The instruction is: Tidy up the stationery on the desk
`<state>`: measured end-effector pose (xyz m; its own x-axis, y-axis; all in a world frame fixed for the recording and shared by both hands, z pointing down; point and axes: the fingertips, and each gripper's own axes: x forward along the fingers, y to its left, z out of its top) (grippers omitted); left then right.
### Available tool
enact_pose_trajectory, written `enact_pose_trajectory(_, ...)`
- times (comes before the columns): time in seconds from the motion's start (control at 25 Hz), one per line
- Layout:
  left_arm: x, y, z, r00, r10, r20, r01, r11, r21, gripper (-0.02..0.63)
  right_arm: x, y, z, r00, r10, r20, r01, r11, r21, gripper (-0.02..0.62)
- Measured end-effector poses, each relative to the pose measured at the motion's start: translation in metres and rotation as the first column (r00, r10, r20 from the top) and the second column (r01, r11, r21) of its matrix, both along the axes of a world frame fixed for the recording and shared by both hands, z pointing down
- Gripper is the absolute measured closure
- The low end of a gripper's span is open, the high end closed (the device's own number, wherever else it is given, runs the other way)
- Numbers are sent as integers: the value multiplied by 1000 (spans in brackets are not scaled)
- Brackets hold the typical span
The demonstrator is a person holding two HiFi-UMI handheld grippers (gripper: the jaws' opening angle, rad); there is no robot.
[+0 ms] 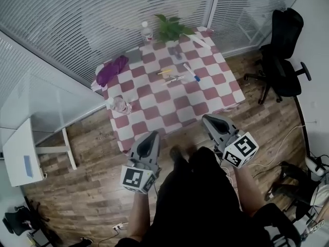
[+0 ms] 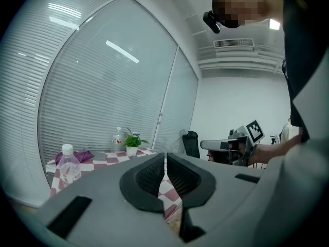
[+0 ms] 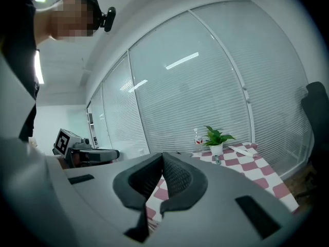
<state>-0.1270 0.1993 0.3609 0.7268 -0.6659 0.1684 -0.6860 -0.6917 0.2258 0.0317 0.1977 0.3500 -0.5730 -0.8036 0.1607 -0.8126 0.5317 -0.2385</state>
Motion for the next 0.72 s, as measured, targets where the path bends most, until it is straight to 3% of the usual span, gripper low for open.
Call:
enact_pose_trajectory(0.36,21,-15,18,1000,5,23,-3,998,-66,563,24,-16,11,1000,6,-20,-7,999,-32,574)
enact_pose_trajectory(0.72,64,-76,-5,999,-5,33,7,999,-35,563,54,-100,6,999,-21,-25,20,999,-31,573)
